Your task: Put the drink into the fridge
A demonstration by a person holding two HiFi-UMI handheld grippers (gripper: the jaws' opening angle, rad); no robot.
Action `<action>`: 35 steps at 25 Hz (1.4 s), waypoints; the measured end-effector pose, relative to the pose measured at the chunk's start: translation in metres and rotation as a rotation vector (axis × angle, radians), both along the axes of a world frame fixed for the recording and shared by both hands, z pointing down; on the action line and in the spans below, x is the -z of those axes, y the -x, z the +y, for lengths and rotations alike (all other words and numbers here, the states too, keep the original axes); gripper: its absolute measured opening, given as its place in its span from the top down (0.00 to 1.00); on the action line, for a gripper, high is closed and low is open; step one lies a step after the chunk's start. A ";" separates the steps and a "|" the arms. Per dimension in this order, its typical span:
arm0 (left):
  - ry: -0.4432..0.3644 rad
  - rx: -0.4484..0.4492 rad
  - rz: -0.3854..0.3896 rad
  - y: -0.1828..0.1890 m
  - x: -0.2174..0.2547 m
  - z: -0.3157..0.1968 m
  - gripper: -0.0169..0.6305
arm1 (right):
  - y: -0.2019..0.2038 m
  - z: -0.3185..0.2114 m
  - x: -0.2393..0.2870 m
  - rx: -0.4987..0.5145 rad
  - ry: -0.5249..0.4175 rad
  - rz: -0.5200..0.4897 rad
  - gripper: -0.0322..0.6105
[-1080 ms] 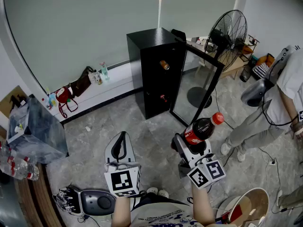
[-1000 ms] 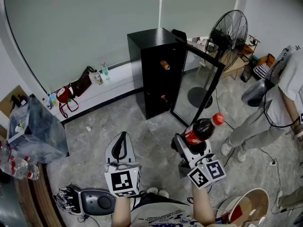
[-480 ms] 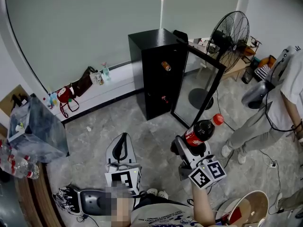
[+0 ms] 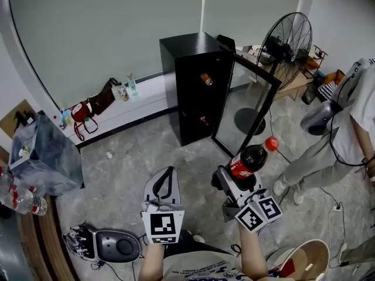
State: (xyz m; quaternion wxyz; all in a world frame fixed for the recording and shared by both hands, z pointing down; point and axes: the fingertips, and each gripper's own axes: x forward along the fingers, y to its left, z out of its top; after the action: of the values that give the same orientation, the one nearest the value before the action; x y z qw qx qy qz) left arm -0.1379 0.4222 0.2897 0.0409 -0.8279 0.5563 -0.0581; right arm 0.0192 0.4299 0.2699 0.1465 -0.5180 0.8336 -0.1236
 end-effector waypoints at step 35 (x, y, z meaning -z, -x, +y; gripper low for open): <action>0.087 -0.018 0.066 -0.015 -0.050 -0.391 0.97 | -0.034 -0.374 -0.046 -0.067 0.092 0.033 0.48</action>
State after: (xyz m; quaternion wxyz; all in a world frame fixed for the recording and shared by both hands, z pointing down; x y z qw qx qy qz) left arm -0.1228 0.0317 0.3396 -0.0131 -0.8354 0.5468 -0.0545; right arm 0.0532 0.0557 0.3157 0.1127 -0.5538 0.8115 -0.1482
